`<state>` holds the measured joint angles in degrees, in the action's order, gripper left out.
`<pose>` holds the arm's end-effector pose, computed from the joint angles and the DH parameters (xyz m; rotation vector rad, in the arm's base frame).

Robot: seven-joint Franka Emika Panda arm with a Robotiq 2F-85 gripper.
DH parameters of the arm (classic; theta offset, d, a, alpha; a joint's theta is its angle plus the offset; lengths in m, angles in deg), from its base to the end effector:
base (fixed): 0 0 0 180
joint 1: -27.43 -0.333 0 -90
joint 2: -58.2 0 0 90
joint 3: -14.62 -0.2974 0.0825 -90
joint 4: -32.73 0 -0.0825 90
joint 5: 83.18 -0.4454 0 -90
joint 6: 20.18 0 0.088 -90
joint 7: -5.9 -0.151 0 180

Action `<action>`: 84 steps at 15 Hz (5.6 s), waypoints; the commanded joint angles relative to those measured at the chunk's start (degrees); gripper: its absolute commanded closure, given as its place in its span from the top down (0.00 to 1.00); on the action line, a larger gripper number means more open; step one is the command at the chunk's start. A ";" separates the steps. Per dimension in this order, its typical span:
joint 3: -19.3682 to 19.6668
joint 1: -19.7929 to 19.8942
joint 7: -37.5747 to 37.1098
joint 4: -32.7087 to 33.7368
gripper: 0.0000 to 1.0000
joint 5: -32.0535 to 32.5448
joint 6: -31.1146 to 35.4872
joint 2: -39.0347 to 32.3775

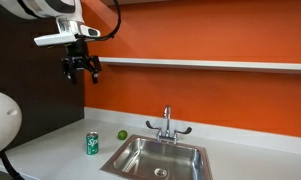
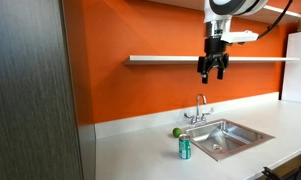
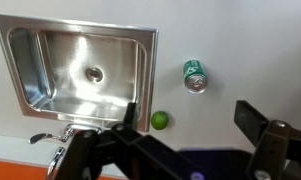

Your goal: Pick up the can drink bottle and put it on the shelf

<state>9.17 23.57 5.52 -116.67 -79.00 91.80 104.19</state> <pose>0.4021 0.0535 0.4394 2.9964 0.2317 0.2349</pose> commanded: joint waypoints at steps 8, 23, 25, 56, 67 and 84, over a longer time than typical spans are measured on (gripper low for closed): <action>0.16 -0.22 -0.14 0.15 1.00 0.14 -0.18 -0.06; -1.15 -1.42 -3.82 -3.27 1.00 -3.56 8.38 -8.93; -1.97 -2.10 -5.27 -4.04 1.00 -4.80 8.37 -9.81; -4.68 -2.09 -17.56 -10.45 1.00 -1.02 44.52 -42.81; -1.15 -2.85 -28.35 -10.38 1.00 12.12 58.32 -49.15; 5.78 -3.03 -52.59 -7.98 1.00 37.95 63.39 -49.58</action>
<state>13.73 20.99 -42.49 -125.61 -45.04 154.04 55.12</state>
